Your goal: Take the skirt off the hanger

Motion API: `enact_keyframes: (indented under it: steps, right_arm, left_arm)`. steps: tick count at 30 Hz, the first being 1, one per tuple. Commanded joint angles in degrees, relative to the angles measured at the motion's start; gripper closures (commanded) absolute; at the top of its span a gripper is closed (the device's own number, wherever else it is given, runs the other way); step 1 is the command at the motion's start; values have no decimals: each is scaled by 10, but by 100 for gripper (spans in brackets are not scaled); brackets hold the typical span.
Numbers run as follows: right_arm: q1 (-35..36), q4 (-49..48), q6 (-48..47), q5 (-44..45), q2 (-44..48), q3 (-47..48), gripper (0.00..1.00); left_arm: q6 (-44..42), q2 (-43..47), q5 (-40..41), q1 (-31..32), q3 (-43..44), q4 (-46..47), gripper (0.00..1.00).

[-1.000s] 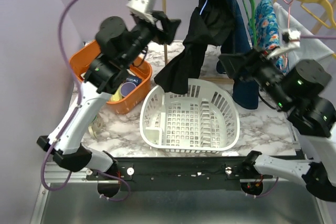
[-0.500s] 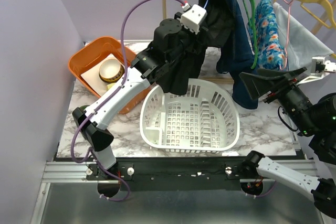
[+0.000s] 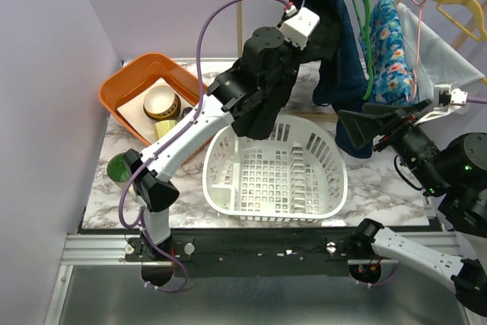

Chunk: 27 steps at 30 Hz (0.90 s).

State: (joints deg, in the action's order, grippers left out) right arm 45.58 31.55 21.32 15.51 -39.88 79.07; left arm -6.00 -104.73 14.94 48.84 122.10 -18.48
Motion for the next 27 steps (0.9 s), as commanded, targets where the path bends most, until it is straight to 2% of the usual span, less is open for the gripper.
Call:
enact_keyframes:
  steps: [1, 4, 8, 11, 18, 27]
  right_arm:
    - [-1, -12, -8, 7, 21, -11, 4]
    - [-1, -13, -2, 8, 29, -10, 4]
    - [-1, -18, 0, 3, 36, -8, 4]
    - [-1, -21, 1, 10, 37, -8, 4]
    - [-1, -25, 8, 19, 36, -16, 4]
    - [-1, -31, 8, 22, 24, -21, 4]
  left_arm:
    - [-13, -10, 42, 7, 19, -12, 79]
    - [-14, 0, 57, 9, 19, 2, 100]
    - [-15, 22, 78, 13, 10, 37, 100]
    - [-17, 46, 54, 13, 0, 78, 100]
    - [-15, 45, 48, 13, 76, 39, 100]
    - [-19, 95, 44, 13, 20, 73, 100]
